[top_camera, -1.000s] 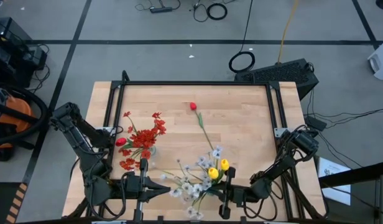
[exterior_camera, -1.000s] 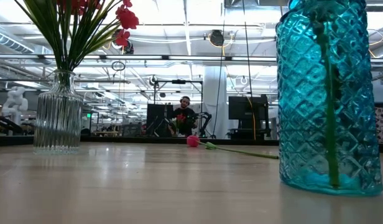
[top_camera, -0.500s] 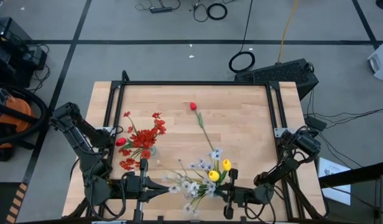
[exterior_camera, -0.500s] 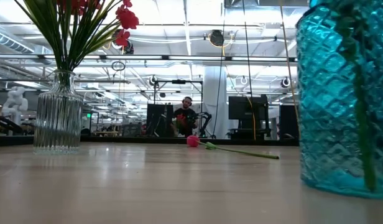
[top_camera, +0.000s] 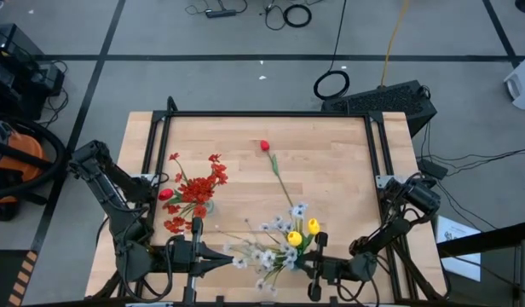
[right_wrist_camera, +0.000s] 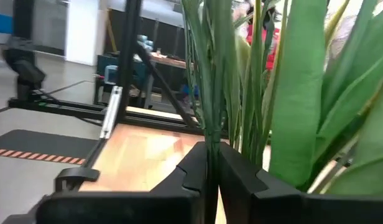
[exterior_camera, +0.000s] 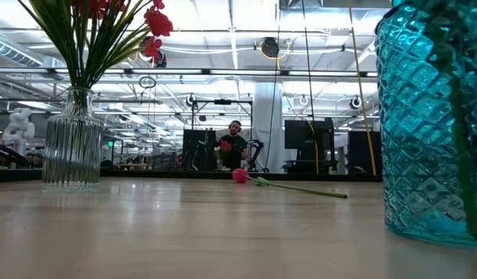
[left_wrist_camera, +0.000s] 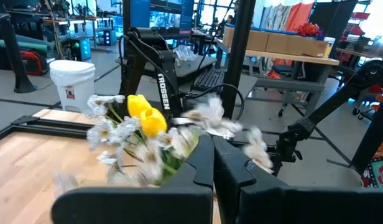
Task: Sort flowers into vase by color
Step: Put the white flowers into the blue vase, then put the red tulip into the transparent vase
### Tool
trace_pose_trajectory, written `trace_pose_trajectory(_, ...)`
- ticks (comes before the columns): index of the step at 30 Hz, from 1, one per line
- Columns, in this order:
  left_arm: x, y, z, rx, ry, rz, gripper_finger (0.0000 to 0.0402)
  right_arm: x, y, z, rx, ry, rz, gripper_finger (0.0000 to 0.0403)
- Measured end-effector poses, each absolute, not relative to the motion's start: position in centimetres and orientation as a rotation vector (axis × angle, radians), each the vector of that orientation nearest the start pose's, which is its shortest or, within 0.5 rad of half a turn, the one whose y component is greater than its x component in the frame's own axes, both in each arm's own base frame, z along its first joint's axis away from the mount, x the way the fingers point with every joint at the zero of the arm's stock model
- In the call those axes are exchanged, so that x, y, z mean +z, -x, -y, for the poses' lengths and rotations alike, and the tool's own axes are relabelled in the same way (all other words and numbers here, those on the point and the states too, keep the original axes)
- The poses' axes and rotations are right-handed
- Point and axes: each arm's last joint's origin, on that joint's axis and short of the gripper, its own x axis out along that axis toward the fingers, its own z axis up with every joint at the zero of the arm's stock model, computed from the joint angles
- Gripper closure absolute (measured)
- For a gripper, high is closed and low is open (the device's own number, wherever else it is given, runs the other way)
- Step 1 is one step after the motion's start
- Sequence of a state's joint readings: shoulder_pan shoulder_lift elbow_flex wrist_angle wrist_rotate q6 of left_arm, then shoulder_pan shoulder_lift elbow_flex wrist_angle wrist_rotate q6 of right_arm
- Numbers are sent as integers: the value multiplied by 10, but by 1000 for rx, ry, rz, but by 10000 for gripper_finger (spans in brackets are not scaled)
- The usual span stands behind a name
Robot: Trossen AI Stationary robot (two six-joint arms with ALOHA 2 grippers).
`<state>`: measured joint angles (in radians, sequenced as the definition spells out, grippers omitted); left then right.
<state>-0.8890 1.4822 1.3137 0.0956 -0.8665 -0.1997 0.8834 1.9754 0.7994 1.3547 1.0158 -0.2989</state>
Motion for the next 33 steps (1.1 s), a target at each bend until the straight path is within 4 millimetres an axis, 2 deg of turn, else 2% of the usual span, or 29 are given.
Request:
trace_pose_trajectory(5, 378, -228, 246, -19, 144, -49, 402, 164, -237, -262, -199, 131, 80, 356)
trace_pose_trajectory(12, 378, -228, 245, -16, 145, -49, 402, 170, -229, -267, -181, 115, 88, 337)
trace_pose_trajectory(22, 378, -234, 240, 6, 146, -47, 402, 167, -220, -273, -205, 126, 64, 334)
trace_pose_trajectory(33, 378, -234, 240, -3, 122, -48, 402, 171, -192, -290, -203, 74, 70, 334)
